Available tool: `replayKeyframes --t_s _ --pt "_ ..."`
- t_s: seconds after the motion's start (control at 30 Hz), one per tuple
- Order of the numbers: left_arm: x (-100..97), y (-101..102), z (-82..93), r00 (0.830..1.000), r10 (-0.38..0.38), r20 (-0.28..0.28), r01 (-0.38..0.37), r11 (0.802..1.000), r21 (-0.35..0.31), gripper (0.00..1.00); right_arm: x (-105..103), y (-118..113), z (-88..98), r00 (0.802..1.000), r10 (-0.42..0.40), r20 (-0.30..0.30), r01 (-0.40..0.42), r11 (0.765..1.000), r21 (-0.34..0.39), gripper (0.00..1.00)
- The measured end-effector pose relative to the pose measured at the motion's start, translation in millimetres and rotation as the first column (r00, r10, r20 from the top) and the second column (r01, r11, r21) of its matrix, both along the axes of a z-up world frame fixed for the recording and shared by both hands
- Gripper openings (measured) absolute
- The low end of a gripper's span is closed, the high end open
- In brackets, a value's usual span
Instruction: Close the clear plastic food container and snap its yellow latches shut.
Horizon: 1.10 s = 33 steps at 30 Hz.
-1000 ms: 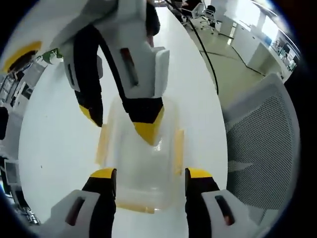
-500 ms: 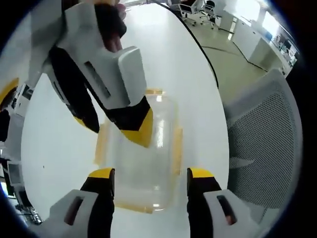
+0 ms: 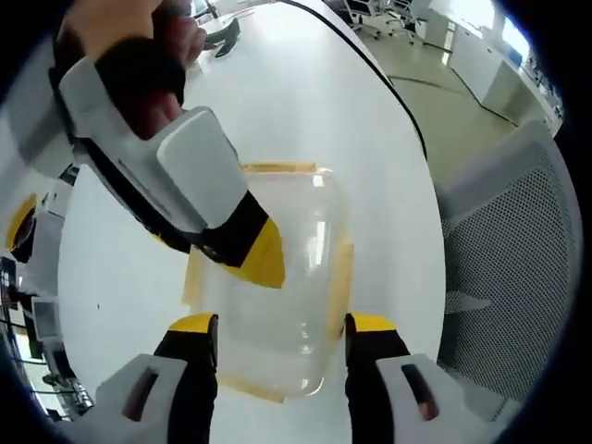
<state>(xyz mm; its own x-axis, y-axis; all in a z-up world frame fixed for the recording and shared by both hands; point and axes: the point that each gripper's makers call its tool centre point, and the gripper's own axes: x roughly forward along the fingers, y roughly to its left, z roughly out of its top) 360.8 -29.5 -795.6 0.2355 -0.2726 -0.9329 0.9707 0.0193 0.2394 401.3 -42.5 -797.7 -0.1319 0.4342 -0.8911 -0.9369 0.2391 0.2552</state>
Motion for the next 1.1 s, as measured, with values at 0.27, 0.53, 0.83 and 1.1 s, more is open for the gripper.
replayKeyframes --t_s 0.27,0.53,0.83,1.1 --pt "-1.4 1.5 -3.2 0.997 -0.048 0.06 0.047 0.999 0.014 0.57 -2.5 0.5 -0.9 0.999 -0.003 -0.032 0.003 1.0 -0.002 0.52" --pt "0.4 0.8 -2.5 0.997 -0.046 0.065 0.045 0.999 0.003 0.55 -0.2 -1.6 -1.4 0.998 -0.009 -0.059 0.009 1.0 0.006 0.47" --pt "2.0 0.5 -3.0 0.997 -0.042 0.07 0.041 0.999 0.025 0.54 -1.5 0.1 -2.0 0.997 -0.012 -0.071 0.012 1.0 -0.007 0.45" --pt "2.2 -1.3 -3.9 0.994 -0.083 0.077 0.08 0.996 0.044 0.53 -6.9 -3.3 -3.8 0.994 -0.014 -0.104 0.012 1.0 -0.024 0.43"
